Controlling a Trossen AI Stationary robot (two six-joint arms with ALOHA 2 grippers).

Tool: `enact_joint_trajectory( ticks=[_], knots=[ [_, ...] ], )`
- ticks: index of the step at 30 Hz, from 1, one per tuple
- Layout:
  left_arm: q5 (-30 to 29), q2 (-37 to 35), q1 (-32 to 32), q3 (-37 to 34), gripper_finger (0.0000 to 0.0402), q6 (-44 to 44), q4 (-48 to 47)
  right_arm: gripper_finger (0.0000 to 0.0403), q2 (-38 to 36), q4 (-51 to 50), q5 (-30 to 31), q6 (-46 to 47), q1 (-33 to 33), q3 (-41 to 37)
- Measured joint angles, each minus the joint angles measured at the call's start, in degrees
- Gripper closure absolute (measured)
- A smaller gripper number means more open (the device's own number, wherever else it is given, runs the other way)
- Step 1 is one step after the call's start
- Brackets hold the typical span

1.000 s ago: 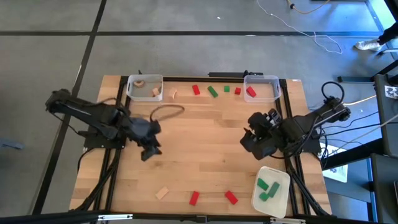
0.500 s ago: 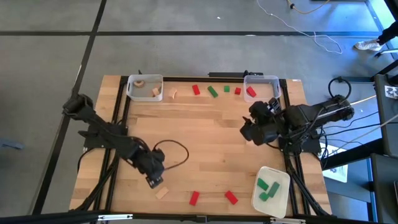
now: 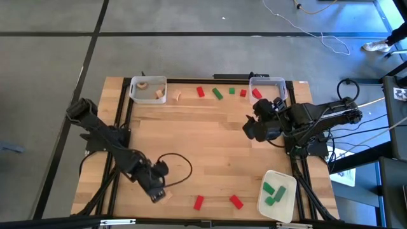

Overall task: Sort & place blocks by color
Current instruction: Put the light brown block into the gray bin

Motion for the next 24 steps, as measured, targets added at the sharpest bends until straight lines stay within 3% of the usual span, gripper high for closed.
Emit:
enact_joint_trajectory(
  ticks=[5,11,17,24],
  knots=[
    [-7.9,2.8,-2.8,0.0,0.0207,-0.1,10.9,0.0148,0.0,1.9,-6.4,-8.0,0.1,0.0],
    [-6.1,8.6,-4.9,0.0,0.0207,-6.8,12.5,0.0148,0.0,10.6,-14.2,-22.0,0.5,0.0],
    [-7.1,12.1,-6.1,0.7,0.0207,-9.3,13.7,0.0148,0.0,20.5,-15.4,-29.6,0.5,0.0],
    [-9.4,13.2,-6.2,1.7,0.0207,-6.8,11.3,0.0148,0.0,23.1,-16.4,-31.2,0.5,0.0]
  ],
)
